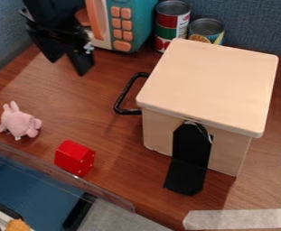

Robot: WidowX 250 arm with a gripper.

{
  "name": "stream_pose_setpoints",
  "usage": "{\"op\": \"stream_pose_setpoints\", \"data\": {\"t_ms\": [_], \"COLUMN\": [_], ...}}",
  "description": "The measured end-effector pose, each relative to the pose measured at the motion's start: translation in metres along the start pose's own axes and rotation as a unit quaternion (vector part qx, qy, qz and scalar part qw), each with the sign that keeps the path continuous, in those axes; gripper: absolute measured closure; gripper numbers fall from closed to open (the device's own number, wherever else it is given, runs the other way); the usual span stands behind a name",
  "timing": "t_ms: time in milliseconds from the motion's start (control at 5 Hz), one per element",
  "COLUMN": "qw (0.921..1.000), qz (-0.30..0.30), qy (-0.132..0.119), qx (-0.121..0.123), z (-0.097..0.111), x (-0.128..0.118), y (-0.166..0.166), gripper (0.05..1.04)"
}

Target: Open the drawer

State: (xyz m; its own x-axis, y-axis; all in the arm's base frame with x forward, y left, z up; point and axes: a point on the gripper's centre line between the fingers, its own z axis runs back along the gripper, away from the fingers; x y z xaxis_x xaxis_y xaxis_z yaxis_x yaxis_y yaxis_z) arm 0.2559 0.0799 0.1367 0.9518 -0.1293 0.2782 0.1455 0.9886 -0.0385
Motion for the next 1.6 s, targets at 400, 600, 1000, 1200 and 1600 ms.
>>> {"op": "stream_pose_setpoints", "data": {"t_ms": [400, 600, 1000, 1200, 1600], "qw": [0.9937, 0.9922, 0.9895, 0.9890, 0.9894], "qz": [0.107, 0.123, 0.141, 0.144, 0.134], "qy": [-0.010, -0.001, 0.023, 0.032, 0.055], "qx": [-0.029, -0.024, -0.020, -0.016, -0.013], "z": [-0.028, -0.048, -0.079, -0.091, -0.116], "x": [0.029, 0.041, 0.050, 0.050, 0.050], "y": [-0.007, -0.002, -0.003, -0.005, -0.012], "gripper": [0.083, 0.083, 0.083, 0.083, 0.083]}}
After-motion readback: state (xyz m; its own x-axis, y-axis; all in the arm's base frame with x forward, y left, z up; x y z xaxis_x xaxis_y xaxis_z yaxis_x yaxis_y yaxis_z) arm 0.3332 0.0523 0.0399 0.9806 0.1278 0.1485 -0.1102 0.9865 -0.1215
